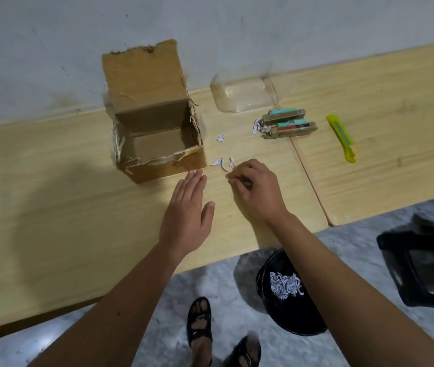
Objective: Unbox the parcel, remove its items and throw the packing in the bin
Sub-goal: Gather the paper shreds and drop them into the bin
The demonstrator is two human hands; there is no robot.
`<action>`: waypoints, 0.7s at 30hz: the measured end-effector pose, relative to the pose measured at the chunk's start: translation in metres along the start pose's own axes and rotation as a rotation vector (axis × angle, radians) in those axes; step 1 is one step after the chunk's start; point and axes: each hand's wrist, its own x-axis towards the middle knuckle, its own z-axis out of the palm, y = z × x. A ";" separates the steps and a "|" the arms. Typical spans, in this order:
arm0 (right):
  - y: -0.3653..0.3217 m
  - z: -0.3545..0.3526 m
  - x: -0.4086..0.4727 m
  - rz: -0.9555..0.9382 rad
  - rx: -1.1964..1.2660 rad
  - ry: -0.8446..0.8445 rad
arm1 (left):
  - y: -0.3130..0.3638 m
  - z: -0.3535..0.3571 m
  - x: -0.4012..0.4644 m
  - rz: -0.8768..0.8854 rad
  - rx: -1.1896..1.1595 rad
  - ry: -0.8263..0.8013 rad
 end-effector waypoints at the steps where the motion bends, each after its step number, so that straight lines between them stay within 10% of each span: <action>1: 0.001 -0.001 0.003 0.007 0.000 0.020 | 0.001 0.000 -0.001 -0.006 -0.014 0.002; 11: 0.009 0.007 0.043 -0.231 -0.259 -0.119 | 0.000 -0.002 0.002 -0.056 -0.053 -0.012; 21: 0.018 -0.002 0.063 -0.002 -0.263 0.032 | 0.002 -0.002 0.004 -0.094 -0.113 -0.015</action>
